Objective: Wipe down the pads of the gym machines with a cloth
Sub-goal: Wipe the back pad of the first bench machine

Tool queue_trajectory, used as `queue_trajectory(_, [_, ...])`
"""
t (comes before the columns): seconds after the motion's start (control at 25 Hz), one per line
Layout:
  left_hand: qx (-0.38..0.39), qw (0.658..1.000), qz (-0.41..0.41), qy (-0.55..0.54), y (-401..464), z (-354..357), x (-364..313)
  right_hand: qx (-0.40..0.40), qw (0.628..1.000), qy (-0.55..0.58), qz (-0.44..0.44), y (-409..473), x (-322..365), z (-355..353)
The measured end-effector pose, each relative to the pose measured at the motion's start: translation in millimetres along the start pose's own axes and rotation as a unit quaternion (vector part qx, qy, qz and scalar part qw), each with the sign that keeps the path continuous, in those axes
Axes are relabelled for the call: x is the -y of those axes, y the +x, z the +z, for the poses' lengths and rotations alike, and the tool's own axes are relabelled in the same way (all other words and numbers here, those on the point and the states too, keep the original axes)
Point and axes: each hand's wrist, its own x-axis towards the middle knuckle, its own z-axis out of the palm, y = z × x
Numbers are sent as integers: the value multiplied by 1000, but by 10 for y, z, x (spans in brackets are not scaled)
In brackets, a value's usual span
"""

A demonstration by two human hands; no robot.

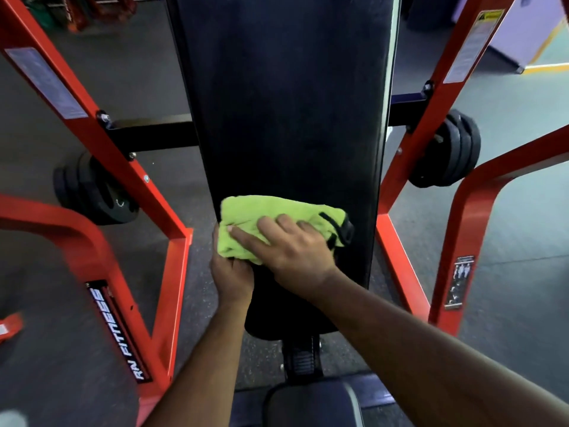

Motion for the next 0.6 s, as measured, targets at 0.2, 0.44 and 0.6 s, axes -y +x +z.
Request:
queue_trajectory(0.2, [3,1000,12,-6,-257,-44,119,-49,965,52,252,-362,-635,-398])
queue_trajectory(0.44, [24,999,-32,-35,-319,-45,80,-160,909,26,384,758,-873,-704])
queue_trajectory(0.6, [10,998,-41,-38,-290,-31,151,-95,977,45,188,704,-140,-275])
